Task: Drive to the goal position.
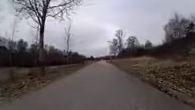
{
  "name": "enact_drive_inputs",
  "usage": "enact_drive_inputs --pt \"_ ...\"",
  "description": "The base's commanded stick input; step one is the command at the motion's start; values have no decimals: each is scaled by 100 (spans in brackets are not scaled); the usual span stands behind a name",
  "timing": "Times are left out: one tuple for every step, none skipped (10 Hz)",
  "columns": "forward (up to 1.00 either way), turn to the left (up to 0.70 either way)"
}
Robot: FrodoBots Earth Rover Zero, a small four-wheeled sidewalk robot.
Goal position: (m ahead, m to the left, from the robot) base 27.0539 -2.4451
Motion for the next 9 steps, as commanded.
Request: enact_drive_inputs --pt "97 -6" --pt "97 -11" --pt "97 -15" --pt "96 -20" --pt "96 -25" --pt "96 -30" --pt "96 -35" --pt "96 -36" --pt "96 -29"
